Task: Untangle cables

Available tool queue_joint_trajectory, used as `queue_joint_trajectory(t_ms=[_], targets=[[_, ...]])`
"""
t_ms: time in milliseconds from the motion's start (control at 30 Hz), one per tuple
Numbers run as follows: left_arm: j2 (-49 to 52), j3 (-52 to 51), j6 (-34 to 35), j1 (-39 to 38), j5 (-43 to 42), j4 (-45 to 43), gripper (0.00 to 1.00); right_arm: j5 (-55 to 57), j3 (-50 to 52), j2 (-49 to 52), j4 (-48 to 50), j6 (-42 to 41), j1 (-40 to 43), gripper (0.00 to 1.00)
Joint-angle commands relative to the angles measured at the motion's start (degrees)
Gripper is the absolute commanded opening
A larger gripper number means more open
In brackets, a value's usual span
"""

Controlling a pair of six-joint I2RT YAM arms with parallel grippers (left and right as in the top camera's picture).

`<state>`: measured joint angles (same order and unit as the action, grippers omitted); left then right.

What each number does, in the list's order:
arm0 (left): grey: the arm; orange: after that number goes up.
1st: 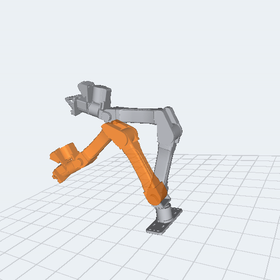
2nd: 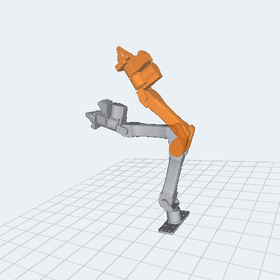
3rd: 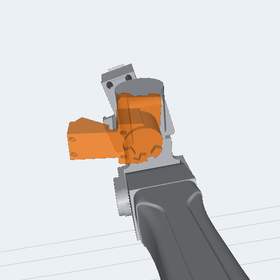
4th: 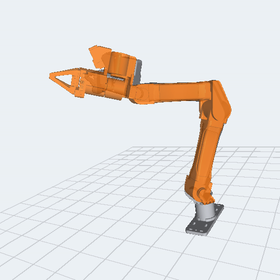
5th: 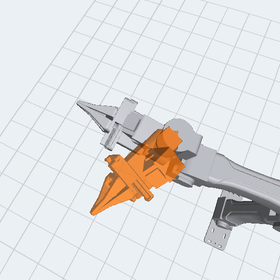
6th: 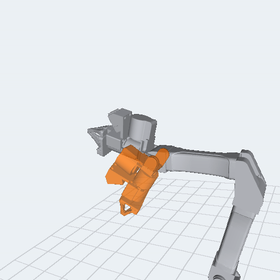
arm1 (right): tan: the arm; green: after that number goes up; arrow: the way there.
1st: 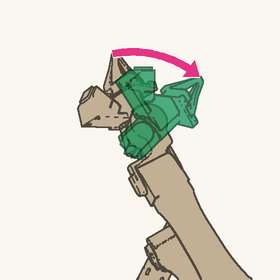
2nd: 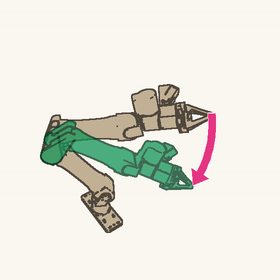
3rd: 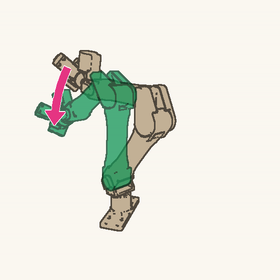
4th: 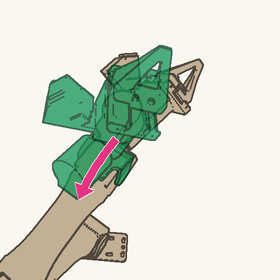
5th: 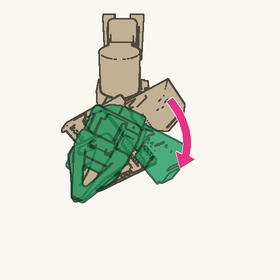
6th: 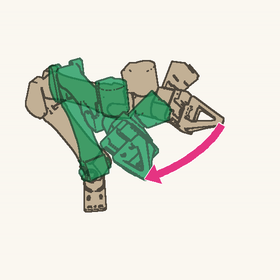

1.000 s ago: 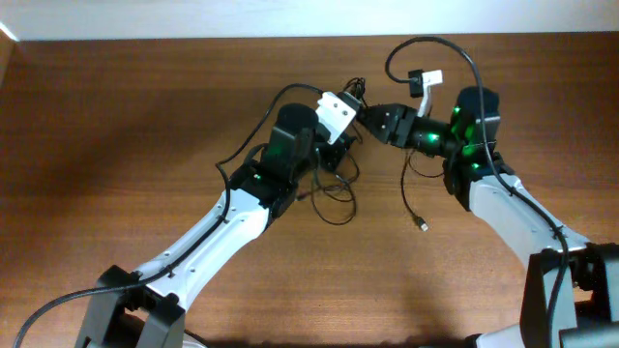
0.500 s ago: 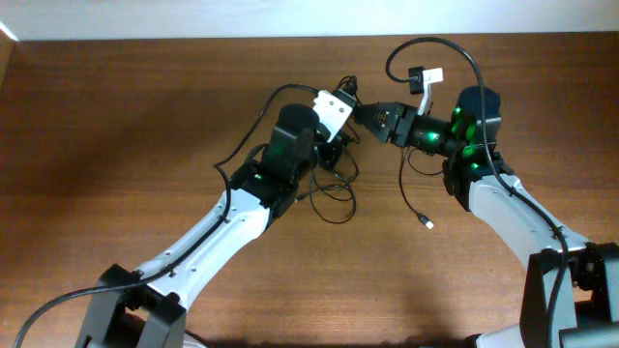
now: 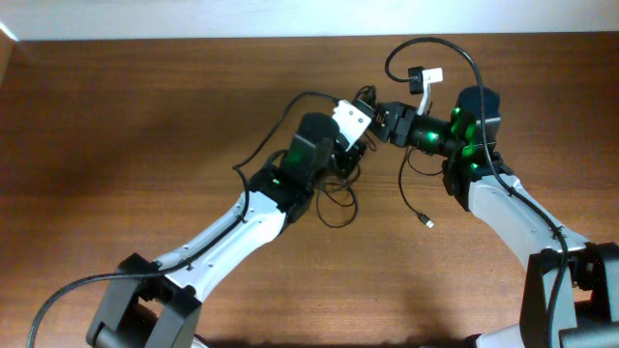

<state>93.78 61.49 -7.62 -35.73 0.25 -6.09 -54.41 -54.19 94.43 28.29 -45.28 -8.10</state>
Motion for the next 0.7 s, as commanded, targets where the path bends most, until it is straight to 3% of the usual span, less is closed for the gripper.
queue_joint_trajectory(t_ms=[0, 33, 167, 267, 467, 533, 667], targets=[[0.28, 0.17, 0.72, -1.79, -0.66, -0.55, 0.00, 3.50, -0.11, -0.74, 0.17, 0.24, -0.52, 0.38], [0.28, 0.17, 0.72, -1.88, -0.42, -0.37, 0.00, 3.72, -0.11, -0.74, 0.13, 0.24, -0.52, 0.27], [0.28, 0.17, 1.05, -0.94, 0.04, -0.42, 0.00, 3.69, -0.11, -0.74, -0.59, 0.24, -0.52, 0.13], [0.28, 0.17, 4.92, 0.61, 1.09, -0.55, 0.00, 3.67, -0.11, -0.74, -0.70, 0.24, -0.52, 0.13], [0.28, 0.17, 6.05, 1.46, 1.29, -0.74, 0.00, 3.67, -0.11, -0.74, -3.10, 1.53, -0.52, 0.12], [0.28, 0.17, 11.08, 2.73, 5.18, -0.28, 0.00, 3.65, -0.11, -0.74, -3.08, 1.51, -0.52, 0.10], [0.28, 0.17, 16.90, 5.97, 5.14, 0.74, 0.00, 3.23, -0.11, -0.74, -3.06, 1.53, -0.52, 0.08]])
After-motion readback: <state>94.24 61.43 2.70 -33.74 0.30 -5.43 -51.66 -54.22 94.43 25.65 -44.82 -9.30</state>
